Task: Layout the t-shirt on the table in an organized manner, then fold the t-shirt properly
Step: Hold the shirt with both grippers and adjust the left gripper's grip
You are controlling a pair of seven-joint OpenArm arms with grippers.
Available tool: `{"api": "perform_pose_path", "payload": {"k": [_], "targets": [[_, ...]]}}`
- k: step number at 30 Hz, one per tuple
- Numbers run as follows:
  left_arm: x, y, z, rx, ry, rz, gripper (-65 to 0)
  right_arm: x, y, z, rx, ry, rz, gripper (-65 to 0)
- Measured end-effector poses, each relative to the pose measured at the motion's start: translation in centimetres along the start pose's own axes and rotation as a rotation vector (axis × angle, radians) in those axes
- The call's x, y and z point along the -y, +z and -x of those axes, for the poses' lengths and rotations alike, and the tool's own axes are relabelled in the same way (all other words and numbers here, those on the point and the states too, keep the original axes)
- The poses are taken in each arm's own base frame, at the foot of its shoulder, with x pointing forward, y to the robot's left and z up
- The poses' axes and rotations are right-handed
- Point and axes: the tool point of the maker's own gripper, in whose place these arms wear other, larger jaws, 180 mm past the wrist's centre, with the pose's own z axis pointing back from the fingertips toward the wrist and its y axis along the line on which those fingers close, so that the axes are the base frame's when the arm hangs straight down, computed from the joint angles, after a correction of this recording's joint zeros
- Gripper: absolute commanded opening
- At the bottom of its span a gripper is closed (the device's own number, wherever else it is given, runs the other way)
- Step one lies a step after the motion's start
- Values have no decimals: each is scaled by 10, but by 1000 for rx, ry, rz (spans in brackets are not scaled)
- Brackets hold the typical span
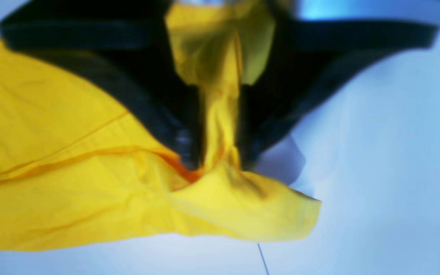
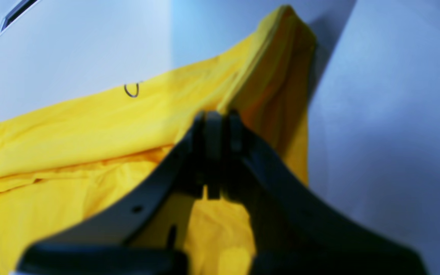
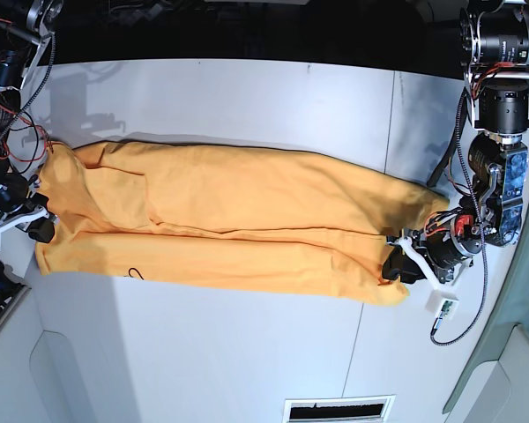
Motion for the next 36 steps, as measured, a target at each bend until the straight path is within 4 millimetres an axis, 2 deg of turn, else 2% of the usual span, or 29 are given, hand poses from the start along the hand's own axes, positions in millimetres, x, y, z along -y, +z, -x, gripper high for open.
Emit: {"api": "perform_pose_path", "payload": {"k": [5, 10, 14, 19, 27, 29, 31, 35, 36], "targets": [[-1, 2, 26, -50, 13, -15, -354, 0, 0, 0, 0, 0, 0, -650], [-7, 4, 24, -48, 21, -36, -354, 0, 0, 0, 0, 0, 0, -650], [-6, 4, 34, -96, 28, -31, -354, 0, 0, 0, 0, 0, 0, -650], [6, 5, 38, -112, 12, 35, -354, 0, 0, 0, 0, 0, -1, -650], [10, 8, 61, -166, 31, 44, -355, 0, 0, 0, 0, -1, 0, -650], [12, 8, 65, -172, 35, 47, -391, 0, 0, 0, 0, 0, 0, -650], [16, 6, 62, -156, 39, 53, -465, 0, 0, 0, 0, 0, 0, -650], [20, 3, 55, -120, 45, 60, -648, 0, 0, 0, 0, 0, 0, -650], [20, 3, 55, -118, 46, 60, -650, 0, 0, 0, 0, 0, 0, -650]]}}
